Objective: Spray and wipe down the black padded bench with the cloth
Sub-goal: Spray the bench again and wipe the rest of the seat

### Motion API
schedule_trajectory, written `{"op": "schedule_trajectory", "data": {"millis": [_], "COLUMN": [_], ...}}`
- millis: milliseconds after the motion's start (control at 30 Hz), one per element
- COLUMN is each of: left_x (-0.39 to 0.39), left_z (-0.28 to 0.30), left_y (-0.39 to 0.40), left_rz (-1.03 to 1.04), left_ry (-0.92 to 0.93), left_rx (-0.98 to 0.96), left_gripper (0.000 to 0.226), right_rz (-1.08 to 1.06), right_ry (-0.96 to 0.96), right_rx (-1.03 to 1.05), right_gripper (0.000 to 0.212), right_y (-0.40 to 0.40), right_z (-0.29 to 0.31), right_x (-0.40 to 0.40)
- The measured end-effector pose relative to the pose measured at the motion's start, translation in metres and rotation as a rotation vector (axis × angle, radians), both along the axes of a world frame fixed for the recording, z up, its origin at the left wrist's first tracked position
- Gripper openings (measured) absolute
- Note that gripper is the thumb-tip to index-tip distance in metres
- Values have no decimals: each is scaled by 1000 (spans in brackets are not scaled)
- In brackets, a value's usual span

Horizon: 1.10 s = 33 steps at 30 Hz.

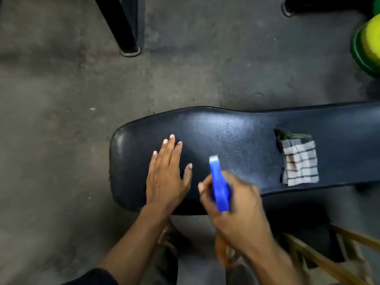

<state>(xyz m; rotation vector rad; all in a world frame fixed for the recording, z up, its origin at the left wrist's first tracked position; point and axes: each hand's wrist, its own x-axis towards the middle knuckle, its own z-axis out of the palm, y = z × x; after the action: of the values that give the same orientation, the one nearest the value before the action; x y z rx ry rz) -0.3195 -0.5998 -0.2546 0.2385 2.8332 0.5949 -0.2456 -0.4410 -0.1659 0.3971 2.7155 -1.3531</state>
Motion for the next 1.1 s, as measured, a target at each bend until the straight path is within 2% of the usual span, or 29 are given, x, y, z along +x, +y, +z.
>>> {"op": "schedule_trajectory", "data": {"millis": [100, 167, 267, 333, 633, 767, 867, 967, 1100], "left_x": [2, 1, 1, 0, 0, 3, 2, 4, 5], "left_z": [-3, -4, -5, -5, -8, -10, -5, 1, 5], "left_y": [-34, -55, -77, -87, -117, -123, -121, -114, -94], "left_rz": [63, 99, 94, 100, 205, 235, 218, 193, 128], "left_ry": [13, 9, 4, 1, -56, -51, -53, -50, -40], "left_rx": [-23, -11, 5, 6, 51, 71, 61, 48, 12], "left_gripper": [79, 90, 104, 110, 128, 129, 126, 117, 109], "right_rz": [-35, -34, -92, -57, 45, 83, 4, -28, -53], "right_ry": [-82, -128, -251, -254, -243, -229, -195, -182, -206], "right_rx": [215, 263, 30, -72, -123, -145, -140, -154, -133], "right_gripper": [54, 57, 39, 31, 39, 30, 30, 21, 29], "right_y": [-50, -74, -99, -112, -149, -157, -157, -146, -120], "right_z": [-23, -38, -58, -62, -53, -51, -46, -43, -41], "right_x": [32, 42, 50, 48, 15, 10, 4, -1, -3]}}
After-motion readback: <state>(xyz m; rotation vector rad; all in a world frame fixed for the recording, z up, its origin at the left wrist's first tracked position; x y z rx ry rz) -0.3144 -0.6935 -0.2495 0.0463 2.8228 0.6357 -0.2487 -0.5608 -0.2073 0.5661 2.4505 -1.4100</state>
